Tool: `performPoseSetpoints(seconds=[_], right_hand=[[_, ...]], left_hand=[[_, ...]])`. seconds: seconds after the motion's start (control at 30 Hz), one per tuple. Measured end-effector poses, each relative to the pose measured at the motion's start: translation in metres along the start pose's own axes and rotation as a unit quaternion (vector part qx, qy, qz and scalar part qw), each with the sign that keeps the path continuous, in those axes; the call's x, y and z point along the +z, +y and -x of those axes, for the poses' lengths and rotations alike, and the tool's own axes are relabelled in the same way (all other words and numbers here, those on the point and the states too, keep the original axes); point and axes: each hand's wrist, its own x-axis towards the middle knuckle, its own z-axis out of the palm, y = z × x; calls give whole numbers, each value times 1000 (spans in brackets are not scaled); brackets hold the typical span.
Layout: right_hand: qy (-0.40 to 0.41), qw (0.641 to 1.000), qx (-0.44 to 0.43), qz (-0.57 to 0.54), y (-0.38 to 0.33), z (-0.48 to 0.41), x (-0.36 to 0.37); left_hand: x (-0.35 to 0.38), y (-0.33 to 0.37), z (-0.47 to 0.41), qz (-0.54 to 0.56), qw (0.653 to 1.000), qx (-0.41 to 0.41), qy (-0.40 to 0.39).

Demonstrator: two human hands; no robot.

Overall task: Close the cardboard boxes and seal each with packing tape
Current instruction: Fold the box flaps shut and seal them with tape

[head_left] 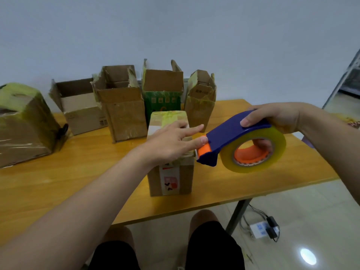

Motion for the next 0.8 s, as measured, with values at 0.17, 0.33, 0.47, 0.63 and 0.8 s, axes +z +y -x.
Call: performPoseSetpoints(seconds=[0.17,0.33,0.47,0.63,0.8], right_hand=[[10,999,15,42,-9,6,2],[14,995,10,95,-30,7,6],[0,989,32,146,-57,4,7],[15,975,79,207,-91,3,25],[34,913,122,388,-68,-33,63]], left_hand=[[4,4,1,-83,996,0,8],[3,3,0,-69,998,4,-9],[2,0,-1,-27,999,18,-18],[-1,-2,1,14,999,14,-36],[3,7,5,-67,997,11,-33]])
